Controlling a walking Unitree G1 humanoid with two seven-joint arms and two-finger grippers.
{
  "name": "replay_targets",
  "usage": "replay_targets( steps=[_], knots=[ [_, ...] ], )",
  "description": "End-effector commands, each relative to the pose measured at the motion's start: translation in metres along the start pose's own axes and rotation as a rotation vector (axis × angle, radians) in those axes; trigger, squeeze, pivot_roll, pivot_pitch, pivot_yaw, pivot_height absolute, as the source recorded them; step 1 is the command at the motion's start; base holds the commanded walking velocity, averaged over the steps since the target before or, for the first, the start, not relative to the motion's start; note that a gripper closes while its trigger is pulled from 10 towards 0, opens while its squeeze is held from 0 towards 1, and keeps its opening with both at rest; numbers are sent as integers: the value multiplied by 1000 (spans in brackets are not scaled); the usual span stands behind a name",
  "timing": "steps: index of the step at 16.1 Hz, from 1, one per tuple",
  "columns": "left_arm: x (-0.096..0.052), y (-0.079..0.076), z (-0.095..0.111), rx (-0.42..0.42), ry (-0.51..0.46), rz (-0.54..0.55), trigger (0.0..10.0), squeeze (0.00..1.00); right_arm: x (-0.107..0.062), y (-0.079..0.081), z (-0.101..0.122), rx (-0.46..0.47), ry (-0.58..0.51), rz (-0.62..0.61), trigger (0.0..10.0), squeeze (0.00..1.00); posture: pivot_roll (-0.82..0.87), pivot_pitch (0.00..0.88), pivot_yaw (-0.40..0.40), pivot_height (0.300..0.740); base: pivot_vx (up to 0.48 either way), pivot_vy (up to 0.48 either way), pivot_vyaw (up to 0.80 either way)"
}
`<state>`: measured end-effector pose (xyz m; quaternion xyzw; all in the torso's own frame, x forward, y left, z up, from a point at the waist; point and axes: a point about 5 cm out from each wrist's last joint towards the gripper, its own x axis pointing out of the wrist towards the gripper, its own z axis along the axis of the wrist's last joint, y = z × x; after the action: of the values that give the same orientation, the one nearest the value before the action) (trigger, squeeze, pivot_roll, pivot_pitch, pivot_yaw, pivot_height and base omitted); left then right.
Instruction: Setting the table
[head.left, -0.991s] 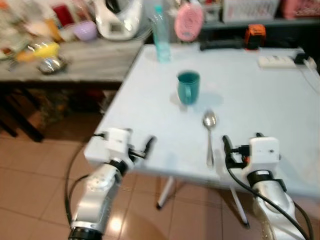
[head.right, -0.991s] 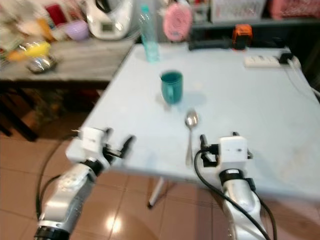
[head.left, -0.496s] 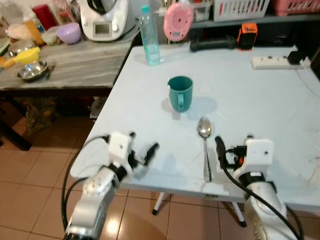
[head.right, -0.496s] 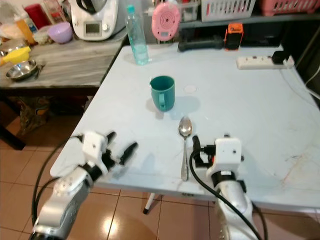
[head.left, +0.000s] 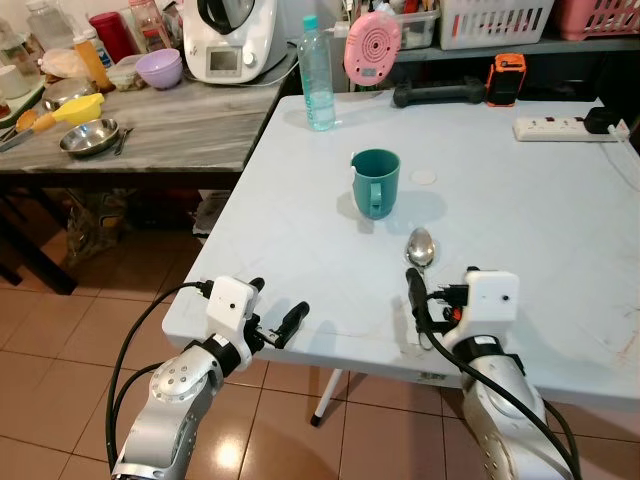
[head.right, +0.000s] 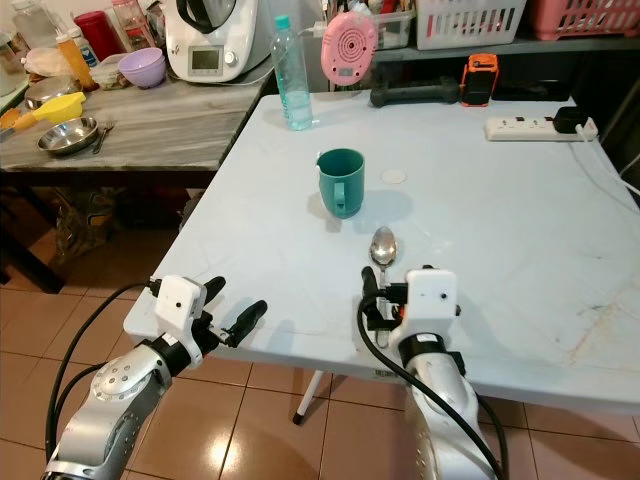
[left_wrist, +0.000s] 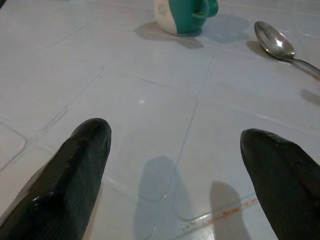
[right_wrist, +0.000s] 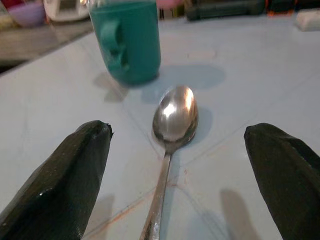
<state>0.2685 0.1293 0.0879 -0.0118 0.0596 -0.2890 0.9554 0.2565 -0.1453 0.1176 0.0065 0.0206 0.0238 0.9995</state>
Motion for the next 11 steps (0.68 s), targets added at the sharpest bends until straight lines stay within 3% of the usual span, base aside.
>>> replay_targets(
  steps=[1, 6, 8, 11],
  knots=[
    [0, 3, 3, 10, -5, -12, 10000, 0, 3, 2, -7, -4, 34, -1, 10000, 0, -183, 95, 144, 740, 0, 0, 0],
    [-1, -10, 8, 5, -14, -163, 10000, 0, 20, 2, -13, -1, 72, 4, 10000, 0, -176, 96, 141, 740, 0, 0, 0],
    [-4, -14, 8, 9, -9, -226, 10000, 0, 27, 9, -13, 16, 79, 24, 10000, 0, -171, 97, 139, 740, 0, 0, 0],
    [-3, -16, 8, 8, -5, -220, 10000, 0, 31, 15, -15, 57, 110, 24, 10000, 0, -166, 94, 137, 740, 0, 0, 0]
  ],
)
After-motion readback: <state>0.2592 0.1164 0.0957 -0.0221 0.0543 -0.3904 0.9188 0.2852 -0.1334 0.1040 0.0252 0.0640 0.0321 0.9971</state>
